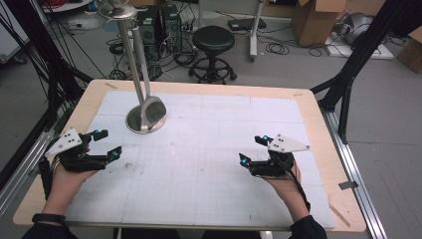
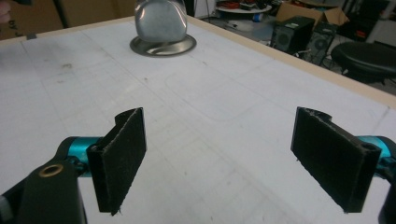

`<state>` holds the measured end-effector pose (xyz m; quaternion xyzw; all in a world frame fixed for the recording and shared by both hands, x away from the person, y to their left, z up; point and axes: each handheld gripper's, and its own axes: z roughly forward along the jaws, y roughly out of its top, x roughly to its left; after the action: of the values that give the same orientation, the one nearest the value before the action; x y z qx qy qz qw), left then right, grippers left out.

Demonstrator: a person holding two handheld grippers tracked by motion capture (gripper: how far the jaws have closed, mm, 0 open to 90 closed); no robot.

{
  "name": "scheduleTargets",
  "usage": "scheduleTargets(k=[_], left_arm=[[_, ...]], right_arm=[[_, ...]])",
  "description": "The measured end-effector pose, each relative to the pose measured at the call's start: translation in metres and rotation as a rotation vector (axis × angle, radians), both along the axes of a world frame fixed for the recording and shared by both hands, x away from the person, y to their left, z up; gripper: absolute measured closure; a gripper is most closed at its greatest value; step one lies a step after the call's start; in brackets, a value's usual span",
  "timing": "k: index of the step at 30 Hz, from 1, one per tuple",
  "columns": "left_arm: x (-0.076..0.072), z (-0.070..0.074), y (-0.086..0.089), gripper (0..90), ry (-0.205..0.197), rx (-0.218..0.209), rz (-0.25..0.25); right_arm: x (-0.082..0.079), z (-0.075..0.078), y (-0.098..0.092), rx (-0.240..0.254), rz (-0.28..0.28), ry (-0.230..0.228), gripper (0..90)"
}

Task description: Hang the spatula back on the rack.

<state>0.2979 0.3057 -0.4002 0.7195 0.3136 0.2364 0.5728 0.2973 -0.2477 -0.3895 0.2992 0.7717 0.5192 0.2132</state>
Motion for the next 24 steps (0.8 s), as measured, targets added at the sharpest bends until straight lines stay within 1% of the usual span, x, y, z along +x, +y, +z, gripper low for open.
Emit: scheduleTargets(k=[4,5,6,7,9,11,12,14,16,24], left_arm=[[-0.001,0.001,0.001,17.7,0.002,-0.009,-0.002],[-0.001,0.001,0.000,17.7,0.002,-0.010,-0.004],[-0.001,0.000,0.000,17.7,0.003,-0.011,-0.002],[0.000,0.000,0.000,17.7,0.004,-0.008,-0.002],[0.000,0.000,-0.002,17.7,0.008,0.000,-0.006],[0.000,-0.001,-0.003,17.7,0.008,0.002,-0.007],[0.000,-0.001,-0.003,17.7,0.008,0.002,-0.010],[0.000,0.000,-0.003,17.7,0.006,0.001,-0.009],[0.000,0.000,-0.003,17.7,0.007,0.003,-0.008],[-0.001,0.000,-0.003,17.7,0.004,0.005,-0.008]], right_arm=[[-0.002,-0.009,-0.014,-0.003,-0.024,0.014,17.0],[-0.002,-0.013,-0.018,0.003,-0.041,0.016,16.9],[-0.001,-0.014,-0.021,0.007,-0.044,0.023,16.7],[-0.001,-0.016,-0.024,0.014,-0.054,0.037,16.6],[-0.001,-0.019,-0.031,0.017,-0.075,0.042,16.5],[0.000,-0.020,-0.035,0.027,-0.085,0.048,16.0],[0.001,-0.021,-0.038,0.035,-0.100,0.057,15.4],[0.002,-0.021,-0.041,0.052,-0.106,0.065,15.3],[0.002,-0.022,-0.043,0.056,-0.115,0.070,15.3],[0.003,-0.023,-0.043,0.048,-0.116,0.069,15.3]])
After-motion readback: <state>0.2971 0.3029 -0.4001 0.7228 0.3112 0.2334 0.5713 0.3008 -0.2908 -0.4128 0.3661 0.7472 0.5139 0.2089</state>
